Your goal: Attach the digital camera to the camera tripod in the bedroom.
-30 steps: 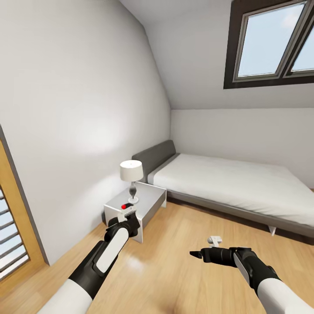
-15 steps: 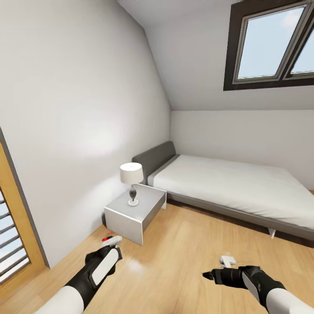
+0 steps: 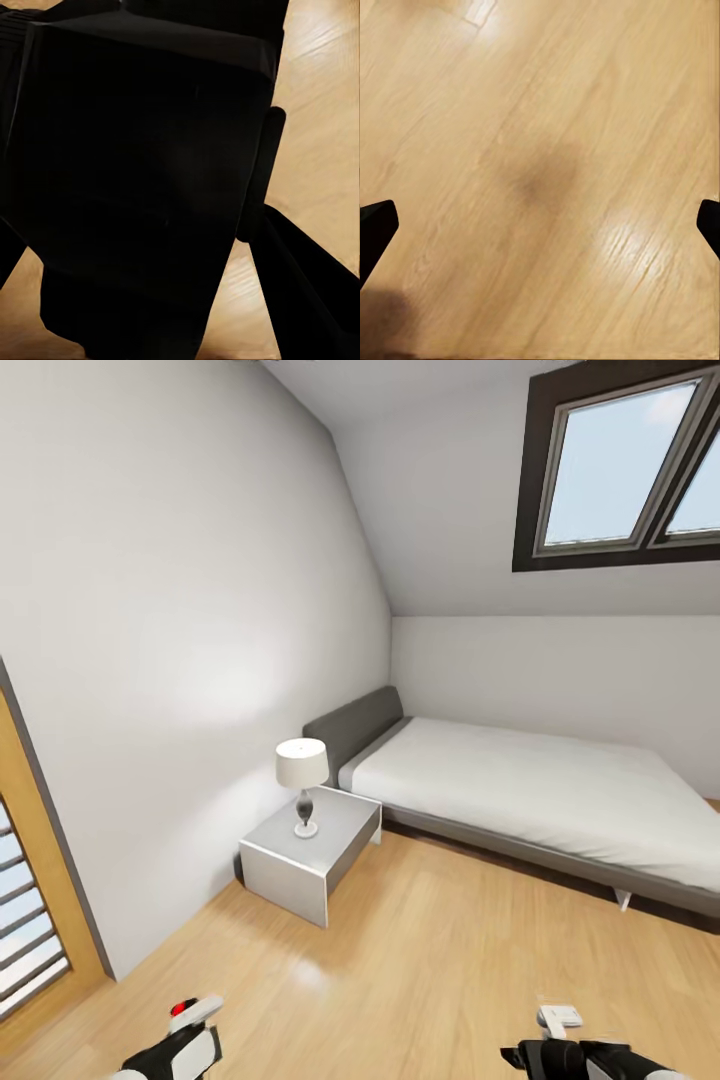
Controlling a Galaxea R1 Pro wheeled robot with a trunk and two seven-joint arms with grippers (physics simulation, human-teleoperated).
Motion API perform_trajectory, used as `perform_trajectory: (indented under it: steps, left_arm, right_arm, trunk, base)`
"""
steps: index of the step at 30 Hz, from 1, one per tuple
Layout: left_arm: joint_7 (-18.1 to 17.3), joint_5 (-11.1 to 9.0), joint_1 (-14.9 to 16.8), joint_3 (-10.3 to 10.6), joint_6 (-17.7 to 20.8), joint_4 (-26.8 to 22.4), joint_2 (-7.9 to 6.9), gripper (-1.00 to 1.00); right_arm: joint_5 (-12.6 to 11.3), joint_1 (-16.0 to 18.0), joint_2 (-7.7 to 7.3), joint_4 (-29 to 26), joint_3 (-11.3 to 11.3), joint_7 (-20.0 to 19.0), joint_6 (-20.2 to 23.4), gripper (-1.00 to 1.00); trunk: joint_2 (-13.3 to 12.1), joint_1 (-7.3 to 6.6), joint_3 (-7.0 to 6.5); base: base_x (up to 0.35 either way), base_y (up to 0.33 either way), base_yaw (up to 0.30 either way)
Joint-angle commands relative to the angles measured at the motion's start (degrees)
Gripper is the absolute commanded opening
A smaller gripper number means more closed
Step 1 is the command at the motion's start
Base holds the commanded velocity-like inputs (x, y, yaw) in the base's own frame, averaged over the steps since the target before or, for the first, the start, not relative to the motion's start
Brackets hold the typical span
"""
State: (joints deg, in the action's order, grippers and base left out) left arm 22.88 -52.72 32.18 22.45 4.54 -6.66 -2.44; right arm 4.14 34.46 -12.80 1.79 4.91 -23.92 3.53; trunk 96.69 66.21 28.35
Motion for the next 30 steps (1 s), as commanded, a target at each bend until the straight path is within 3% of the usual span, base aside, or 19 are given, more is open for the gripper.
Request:
perform_trajectory:
  steps: [1,2,3,4,5,12,30]
  left_arm:
    - [-1.4,0.1,0.0,0.9,-0.1,1.2,-0.01,-1.0]
    - [-6.6,0.0,-0.4,0.8,-2.0,3.9,0.01,-1.0]
    - [-8.3,0.0,-0.8,0.8,-2.6,4.4,-0.01,-1.0]
    - [-13.3,-0.1,-2.9,0.8,-4.5,5.7,-0.14,-1.0]
    - [-14.8,-0.1,-3.9,0.7,-4.9,6.1,-0.19,-1.0]
    - [-17.4,-0.1,-6.9,0.7,-5.7,6.6,-0.21,-1.0]
    - [-18.1,-0.1,-14.6,0.6,-6.1,6.7,-0.01,-1.0]
  right_arm:
    - [0.4,-0.3,-0.03,0.1,0.5,-0.1,0.1,1.0]
    - [0.4,-1.3,-0.01,0.1,0.5,0.2,-0.3,1.0]
    - [0.4,-1.7,0.0,0.1,0.5,0.2,-0.5,1.0]
    - [0.4,-3.0,0.08,0.1,0.5,0.3,-1.7,1.0]
    - [0.4,-3.5,0.1,0.1,0.5,0.4,-2.3,1.0]
    - [0.4,-4.9,0.07,0.2,0.5,0.4,-3.3,1.0]
    - [0.3,-15.3,0.94,0.2,0.5,1.9,-6.7,1.0]
  trunk:
    - [-0.4,-0.23,-0.13]
    - [-0.8,-0.45,-0.31]
    - [-1.2,-0.67,-0.49]
    - [-1.6,-0.89,-0.67]
    - [-2.0,-1.11,-0.85]
    - [-4.8,-2.65,-2.11]
    - [-12.0,-6.6,-5.34]
  base:
    - [0.0,0.0,0.0]
    - [0.0,0.0,0.0]
    - [0.0,0.0,0.0]
    - [0.0,0.0,0.0]
    - [0.0,0.0,0.0]
    - [0.0,0.0,0.0]
    - [0.0,0.0,0.0]
